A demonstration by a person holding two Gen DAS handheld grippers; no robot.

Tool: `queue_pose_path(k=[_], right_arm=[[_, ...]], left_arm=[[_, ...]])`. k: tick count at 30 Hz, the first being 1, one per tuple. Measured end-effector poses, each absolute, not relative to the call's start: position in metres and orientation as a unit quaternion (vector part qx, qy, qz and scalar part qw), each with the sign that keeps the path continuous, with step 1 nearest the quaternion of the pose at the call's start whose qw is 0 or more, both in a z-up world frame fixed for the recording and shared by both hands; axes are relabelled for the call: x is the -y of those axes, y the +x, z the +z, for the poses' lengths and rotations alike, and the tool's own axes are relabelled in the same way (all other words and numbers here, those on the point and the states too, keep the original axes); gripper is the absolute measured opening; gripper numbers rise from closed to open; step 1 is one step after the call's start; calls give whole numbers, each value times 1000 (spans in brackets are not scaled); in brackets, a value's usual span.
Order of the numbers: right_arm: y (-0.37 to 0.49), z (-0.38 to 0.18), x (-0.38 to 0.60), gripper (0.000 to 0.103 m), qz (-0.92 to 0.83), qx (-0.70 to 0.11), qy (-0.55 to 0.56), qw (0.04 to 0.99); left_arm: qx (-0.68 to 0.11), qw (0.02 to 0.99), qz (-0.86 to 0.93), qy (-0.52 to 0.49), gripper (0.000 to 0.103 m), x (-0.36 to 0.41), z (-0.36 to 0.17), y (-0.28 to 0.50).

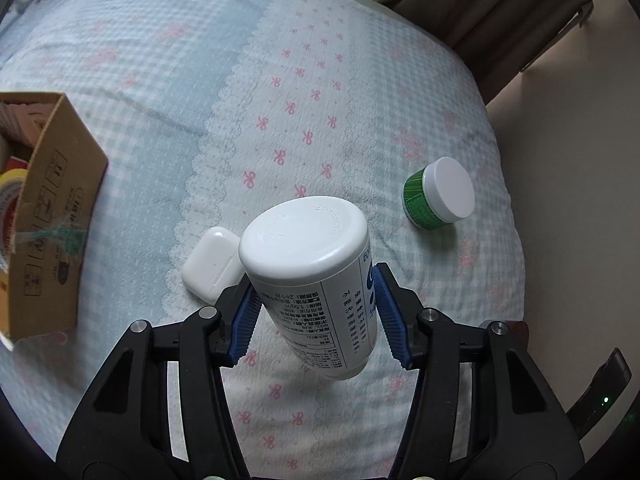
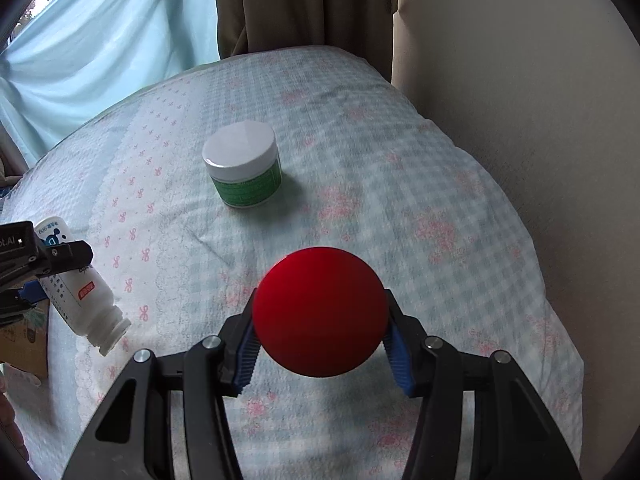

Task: Organize rigid objects
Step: 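Carry pill bottle with left tool while right tool carries red jar to box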

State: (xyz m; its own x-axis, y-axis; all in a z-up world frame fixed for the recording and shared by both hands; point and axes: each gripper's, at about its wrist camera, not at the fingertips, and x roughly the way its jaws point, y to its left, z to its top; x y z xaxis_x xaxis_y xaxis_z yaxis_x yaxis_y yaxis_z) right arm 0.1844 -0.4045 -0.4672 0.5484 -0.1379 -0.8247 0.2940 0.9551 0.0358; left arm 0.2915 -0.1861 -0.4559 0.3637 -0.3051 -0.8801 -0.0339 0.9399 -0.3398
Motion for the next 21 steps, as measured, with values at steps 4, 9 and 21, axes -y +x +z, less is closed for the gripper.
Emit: queue_pose_path(k=[4, 9, 21], right_arm=[[180, -429, 394, 50, -111, -450, 76, 883], [171, -371, 377, 50, -90, -436, 65, 893], [160, -251, 291, 50, -17, -415, 36, 909]], left_arm=[[-543, 821, -90, -150, 50, 169, -412, 281], [-517, 837, -103, -143, 50, 139, -348, 262], [-469, 867, -79, -148, 47, 18, -228, 220]])
